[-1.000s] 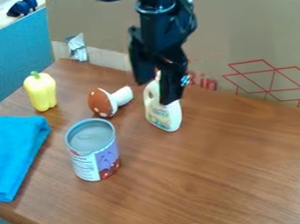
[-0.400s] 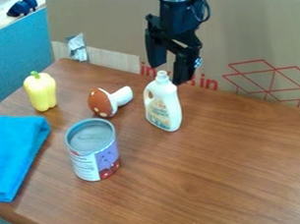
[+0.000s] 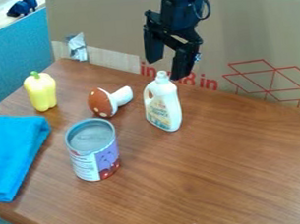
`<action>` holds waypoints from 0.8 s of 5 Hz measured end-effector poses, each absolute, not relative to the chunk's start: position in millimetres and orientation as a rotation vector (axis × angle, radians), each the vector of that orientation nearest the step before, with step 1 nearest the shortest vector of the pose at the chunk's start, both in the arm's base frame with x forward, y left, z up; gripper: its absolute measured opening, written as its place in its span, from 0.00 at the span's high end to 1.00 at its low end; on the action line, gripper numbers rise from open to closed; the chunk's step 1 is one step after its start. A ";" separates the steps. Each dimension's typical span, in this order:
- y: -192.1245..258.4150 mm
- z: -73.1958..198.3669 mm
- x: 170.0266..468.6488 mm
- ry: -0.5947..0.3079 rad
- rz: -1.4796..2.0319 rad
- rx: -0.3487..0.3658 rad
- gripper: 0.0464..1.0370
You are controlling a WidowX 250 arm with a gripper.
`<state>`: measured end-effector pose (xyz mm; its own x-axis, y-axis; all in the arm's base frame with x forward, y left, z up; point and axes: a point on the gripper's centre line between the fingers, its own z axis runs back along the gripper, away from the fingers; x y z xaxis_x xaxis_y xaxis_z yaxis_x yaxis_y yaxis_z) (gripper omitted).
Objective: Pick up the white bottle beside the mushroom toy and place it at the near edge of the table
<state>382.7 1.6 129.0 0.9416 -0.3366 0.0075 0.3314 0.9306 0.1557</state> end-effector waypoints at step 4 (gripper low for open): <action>1.8 117.6 381.4 0.003 -0.340 0.134 0.76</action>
